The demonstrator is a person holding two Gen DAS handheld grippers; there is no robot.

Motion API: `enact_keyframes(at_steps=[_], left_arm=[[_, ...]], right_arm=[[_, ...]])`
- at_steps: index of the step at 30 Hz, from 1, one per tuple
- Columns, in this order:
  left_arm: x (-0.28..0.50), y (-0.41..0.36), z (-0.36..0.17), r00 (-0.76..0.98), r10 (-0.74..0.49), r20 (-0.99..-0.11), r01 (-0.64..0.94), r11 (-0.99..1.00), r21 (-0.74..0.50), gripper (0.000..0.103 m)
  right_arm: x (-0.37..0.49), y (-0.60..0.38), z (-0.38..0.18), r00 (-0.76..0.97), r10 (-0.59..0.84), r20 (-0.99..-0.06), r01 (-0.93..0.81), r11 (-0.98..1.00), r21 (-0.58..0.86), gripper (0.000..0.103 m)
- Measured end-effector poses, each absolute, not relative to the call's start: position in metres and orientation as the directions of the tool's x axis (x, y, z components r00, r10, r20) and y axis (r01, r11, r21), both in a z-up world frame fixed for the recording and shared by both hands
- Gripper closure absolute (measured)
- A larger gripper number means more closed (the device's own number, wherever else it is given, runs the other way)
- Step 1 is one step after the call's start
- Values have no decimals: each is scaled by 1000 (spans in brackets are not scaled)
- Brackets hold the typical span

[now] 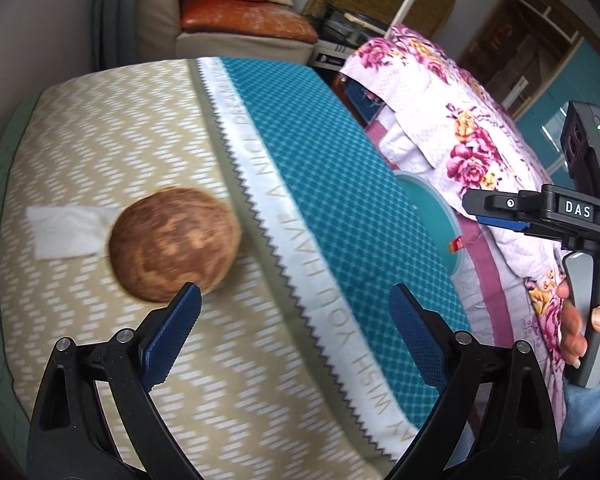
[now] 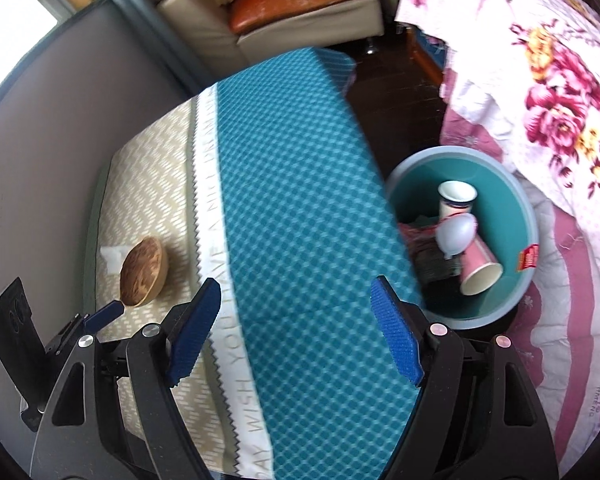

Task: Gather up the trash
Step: 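Move both open tools back to the wooden bowl and tissue, then grasp the wooden bowl rim with the right tool while the left tool grasps the white tissue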

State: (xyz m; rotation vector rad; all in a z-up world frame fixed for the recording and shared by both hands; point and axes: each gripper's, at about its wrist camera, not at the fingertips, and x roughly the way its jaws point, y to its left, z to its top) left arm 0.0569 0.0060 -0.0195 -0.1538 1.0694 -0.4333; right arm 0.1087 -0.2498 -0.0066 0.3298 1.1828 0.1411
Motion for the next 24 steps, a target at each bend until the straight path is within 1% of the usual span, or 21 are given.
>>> enact_keyframes(at_steps=[10,18,21,24], left_arm=[[54,68,-38,418,-389,-821,190,921,-340,8],[57,112,-58,402,-353,-844,139,935,-325,8],[60,121,-60,404,-336,-850,146,942,-303,8],[66,131,-60,411,-302,-860,170,952,-253,8]], right_arm=[[123,-171,-14,301,269,-915,-40,962,270,29],[139,-124,-32,235,295,-926,-93,955,280,27],[145,-114,-40,211,307,-928,-100,951,292,27],[156,-99,-51,187,322,-928,-105,946,307,27]])
